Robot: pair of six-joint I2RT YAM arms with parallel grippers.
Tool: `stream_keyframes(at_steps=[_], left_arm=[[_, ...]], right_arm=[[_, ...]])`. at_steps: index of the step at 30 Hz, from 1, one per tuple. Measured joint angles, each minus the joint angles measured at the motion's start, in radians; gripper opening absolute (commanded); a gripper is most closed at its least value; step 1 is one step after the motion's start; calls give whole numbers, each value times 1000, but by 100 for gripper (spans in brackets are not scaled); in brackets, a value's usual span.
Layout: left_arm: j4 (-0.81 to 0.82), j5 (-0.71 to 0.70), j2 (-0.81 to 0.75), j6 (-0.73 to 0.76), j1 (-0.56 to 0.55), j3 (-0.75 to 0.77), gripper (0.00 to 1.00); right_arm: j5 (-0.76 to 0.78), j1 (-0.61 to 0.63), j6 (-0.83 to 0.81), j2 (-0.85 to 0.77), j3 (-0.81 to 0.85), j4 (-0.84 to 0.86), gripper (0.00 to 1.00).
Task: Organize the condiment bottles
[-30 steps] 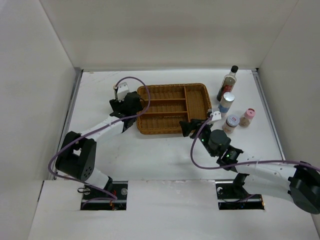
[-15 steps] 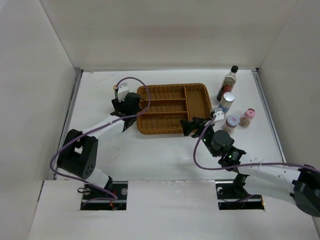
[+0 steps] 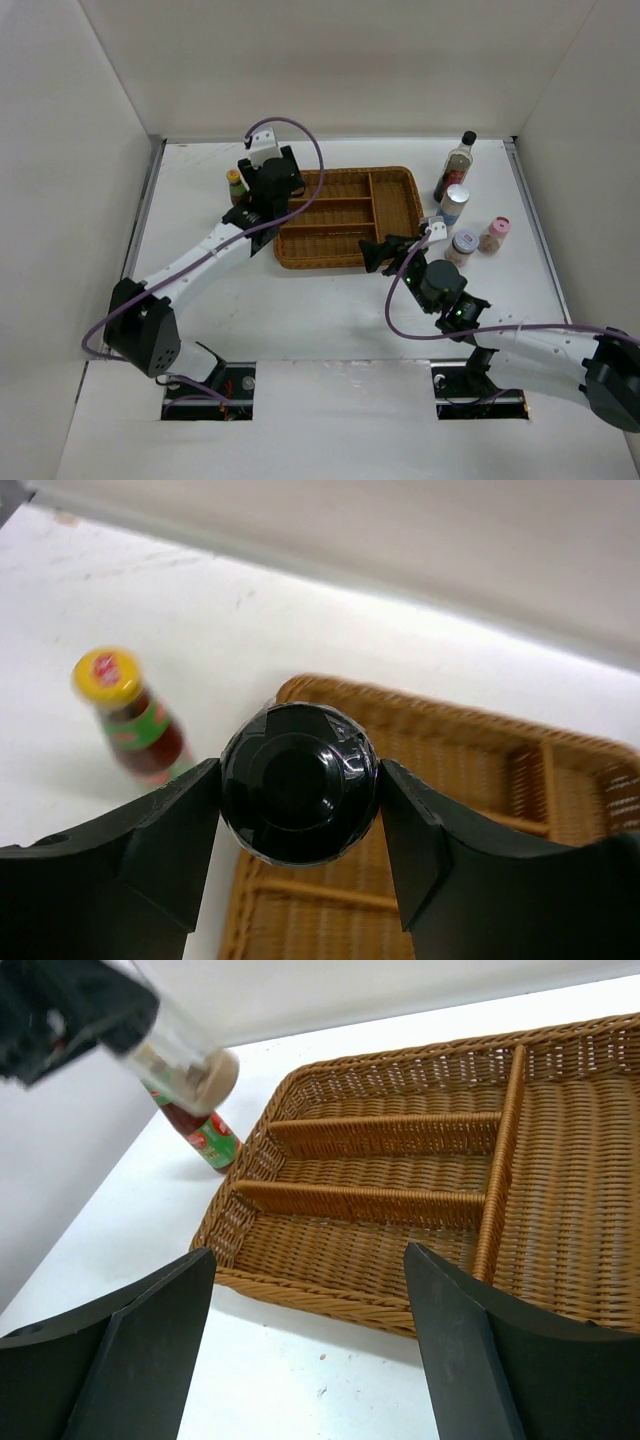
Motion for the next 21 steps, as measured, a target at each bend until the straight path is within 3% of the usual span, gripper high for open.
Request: stream_keyframes(at_steps=[10,18,21], left_arm=[[55,81,354,27,31,256,43],[49,126,470,30,53,280,45],[52,136,496,30,60,280,50]], right_arm=[[0,0,0,0,0,0,83],[0,-2,0,0,0,0,84],[0,-2,0,0,0,0,84]])
